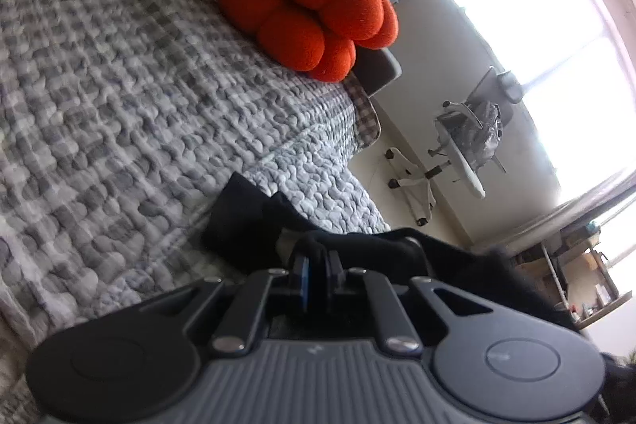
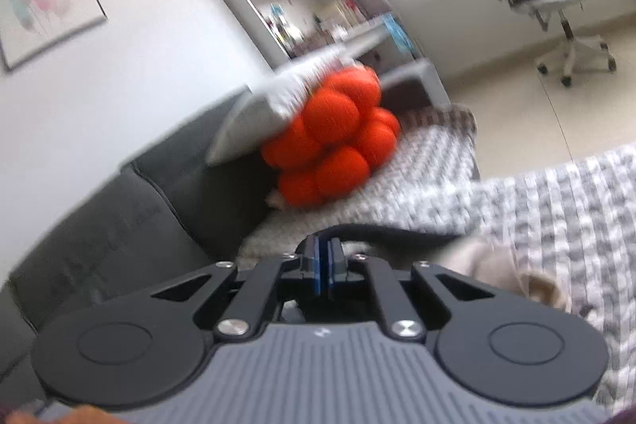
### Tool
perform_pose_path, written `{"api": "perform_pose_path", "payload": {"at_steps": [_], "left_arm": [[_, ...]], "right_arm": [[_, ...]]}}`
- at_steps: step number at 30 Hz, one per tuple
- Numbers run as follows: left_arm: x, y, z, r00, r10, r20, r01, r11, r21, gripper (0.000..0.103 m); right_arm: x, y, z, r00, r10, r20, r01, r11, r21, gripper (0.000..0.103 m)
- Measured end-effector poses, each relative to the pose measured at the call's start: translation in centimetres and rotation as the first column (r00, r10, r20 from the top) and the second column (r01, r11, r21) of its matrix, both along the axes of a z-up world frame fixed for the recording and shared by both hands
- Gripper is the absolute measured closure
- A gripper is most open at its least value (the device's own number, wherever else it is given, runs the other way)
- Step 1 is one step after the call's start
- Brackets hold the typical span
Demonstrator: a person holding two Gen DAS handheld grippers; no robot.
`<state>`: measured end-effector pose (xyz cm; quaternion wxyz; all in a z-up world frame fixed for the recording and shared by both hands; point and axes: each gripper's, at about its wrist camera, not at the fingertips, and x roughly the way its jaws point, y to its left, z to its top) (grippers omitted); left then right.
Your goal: Fold clothes
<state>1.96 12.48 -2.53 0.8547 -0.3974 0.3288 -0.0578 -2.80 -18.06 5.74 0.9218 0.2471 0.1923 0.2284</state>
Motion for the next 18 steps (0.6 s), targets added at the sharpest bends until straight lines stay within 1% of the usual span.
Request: {"api": "perform_pose_path", "payload": {"at_steps": [2, 7, 9, 15, 18], "left_arm": [[0.0, 0.2, -0.1, 1.000, 0.002, 0.001, -0.002, 1.000, -0.014, 0.096], [-0.1, 0.2, -0.1, 1.000, 0.030, -0.005, -0.030, 0.999, 0.019, 0.096], [-0.2, 0.3, -0.1, 0.999, 0.042, -0.008, -0.042, 0.999, 0.027, 0.096], [-0.3, 0.7, 0.0, 0.997, 0.080, -0.015, -0.079, 0.995, 0.066, 0.096], [-0.3, 0.7, 0.0, 0.995, 0.093, -0.021, -0.091, 0.992, 0.089, 0.096]], "right_arm": [[-0.1, -0.5, 0.3, 1.000, -0.022, 0.011, 0.022, 1.000, 0.004, 0.096], [-0.4, -1.7, 1.0, 0.996, -0.078, 0.037, 0.077, 0.997, 0.014, 0.096], [-0.4, -2.6, 1.0, 0.992, -0.122, 0.042, 0.121, 0.992, 0.026, 0.096], [-1.0, -5.0, 1.5, 0.965, -0.254, 0.068, 0.254, 0.967, 0.005, 0.096], [-0.6, -6.1, 1.1, 0.949, -0.310, 0.054, 0.311, 0.950, -0.008, 0.096]]}}
